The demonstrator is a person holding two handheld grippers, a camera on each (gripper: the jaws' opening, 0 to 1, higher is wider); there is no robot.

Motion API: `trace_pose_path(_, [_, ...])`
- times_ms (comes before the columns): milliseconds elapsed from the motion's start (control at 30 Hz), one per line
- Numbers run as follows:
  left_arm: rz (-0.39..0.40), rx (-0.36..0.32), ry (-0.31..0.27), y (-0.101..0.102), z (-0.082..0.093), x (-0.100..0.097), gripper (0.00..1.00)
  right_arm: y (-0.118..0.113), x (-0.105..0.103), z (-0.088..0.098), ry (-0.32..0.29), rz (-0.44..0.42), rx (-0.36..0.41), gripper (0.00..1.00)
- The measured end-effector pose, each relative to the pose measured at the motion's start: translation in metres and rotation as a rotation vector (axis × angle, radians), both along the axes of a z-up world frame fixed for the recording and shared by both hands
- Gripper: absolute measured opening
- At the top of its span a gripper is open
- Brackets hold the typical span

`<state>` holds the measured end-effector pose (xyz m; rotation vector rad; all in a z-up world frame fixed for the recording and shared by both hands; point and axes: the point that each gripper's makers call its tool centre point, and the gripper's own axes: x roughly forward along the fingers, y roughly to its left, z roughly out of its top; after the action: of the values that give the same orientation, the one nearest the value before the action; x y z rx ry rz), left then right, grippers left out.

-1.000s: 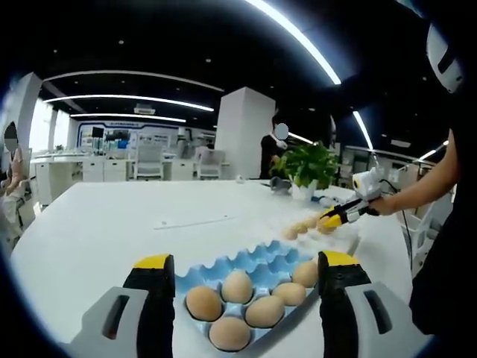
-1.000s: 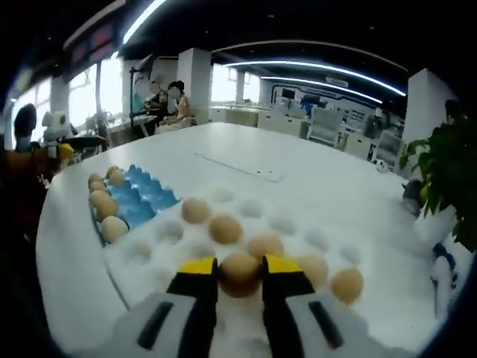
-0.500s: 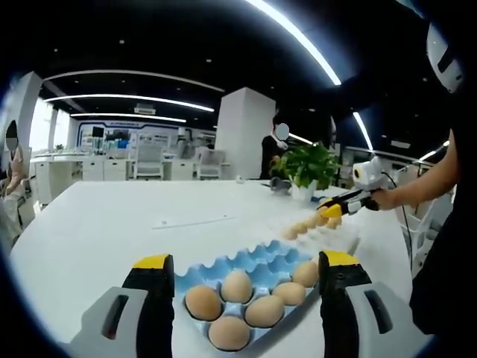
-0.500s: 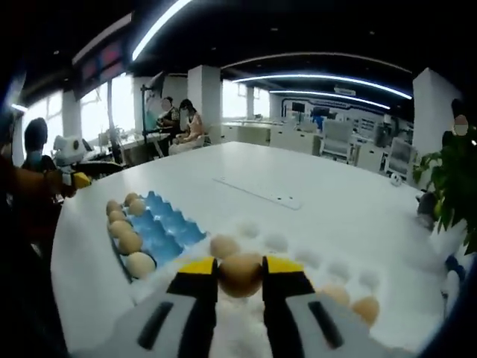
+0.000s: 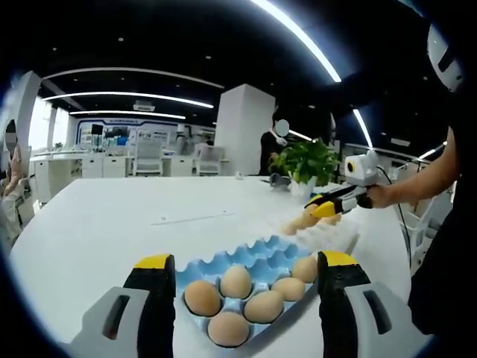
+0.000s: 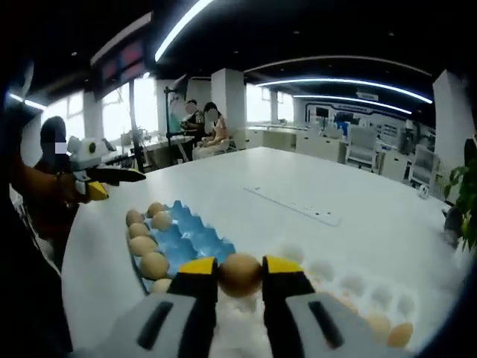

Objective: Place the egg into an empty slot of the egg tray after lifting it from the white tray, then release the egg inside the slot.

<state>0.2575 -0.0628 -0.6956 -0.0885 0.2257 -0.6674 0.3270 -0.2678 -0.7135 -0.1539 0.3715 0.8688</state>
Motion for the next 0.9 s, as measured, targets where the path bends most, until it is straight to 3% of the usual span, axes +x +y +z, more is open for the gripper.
trace_pose_path(400, [0.018,-0.002,-0.019,0.003,0.002,0.002,0.83,0.073,-0.005,0.0,0.001,0.141,0.046,0.22])
trace_pose_path(567, [0.015,-0.007,-0.013,0.004,0.002,0.002,0.83,0.103,-0.013,-0.009,0.02,0.201,0.042,0.22])
trace_pose_path(900, [0.023,-0.017,-0.005,0.007,0.0,0.0,0.82,0.136,-0.023,-0.025,0.046,0.283,0.013,0.22])
